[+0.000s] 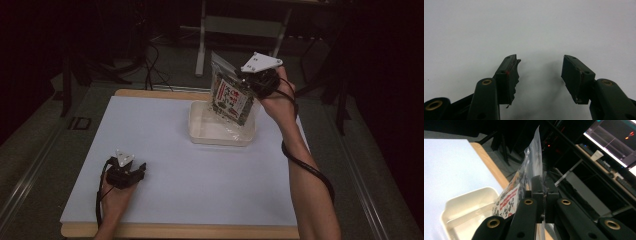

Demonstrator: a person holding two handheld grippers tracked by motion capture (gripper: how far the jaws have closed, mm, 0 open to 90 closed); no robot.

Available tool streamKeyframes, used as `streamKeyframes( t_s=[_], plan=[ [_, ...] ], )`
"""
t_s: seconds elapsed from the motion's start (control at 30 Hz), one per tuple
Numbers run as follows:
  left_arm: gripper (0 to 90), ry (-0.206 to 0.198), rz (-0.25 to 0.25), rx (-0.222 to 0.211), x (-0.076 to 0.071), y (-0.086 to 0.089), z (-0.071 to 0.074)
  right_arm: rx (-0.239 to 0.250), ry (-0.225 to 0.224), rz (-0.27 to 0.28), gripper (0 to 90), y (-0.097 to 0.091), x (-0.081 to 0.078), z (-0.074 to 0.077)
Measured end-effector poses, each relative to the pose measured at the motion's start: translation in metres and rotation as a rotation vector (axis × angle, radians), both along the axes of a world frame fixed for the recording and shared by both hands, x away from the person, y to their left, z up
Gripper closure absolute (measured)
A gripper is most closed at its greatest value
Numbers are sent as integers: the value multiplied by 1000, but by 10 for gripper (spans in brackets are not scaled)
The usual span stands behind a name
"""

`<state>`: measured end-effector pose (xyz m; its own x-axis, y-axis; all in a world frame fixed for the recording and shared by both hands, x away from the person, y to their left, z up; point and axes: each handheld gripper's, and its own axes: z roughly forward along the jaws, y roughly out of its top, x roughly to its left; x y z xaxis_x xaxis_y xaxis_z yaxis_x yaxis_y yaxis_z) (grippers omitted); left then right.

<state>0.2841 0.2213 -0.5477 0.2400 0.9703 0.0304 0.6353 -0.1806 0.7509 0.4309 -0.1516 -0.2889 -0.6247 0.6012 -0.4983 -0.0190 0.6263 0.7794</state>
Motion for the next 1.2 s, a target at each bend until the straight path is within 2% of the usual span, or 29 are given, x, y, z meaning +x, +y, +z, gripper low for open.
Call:
streamKeyframes(
  t_s=[0.13,0.6,1.03,1.2],
  plan=[
    [468,2,0,-2,1,0,0,13,-25,15,900,3,2,-3],
    [467,1,3,-3,0,0,0,24,-28,35,899,8,4,-17],
    [467,4,-1,2,0,0,0,114,23,45,897,-6,6,-26],
    [467,5,-1,1,0,0,0,106,54,54,895,-6,8,-34]
  ],
)
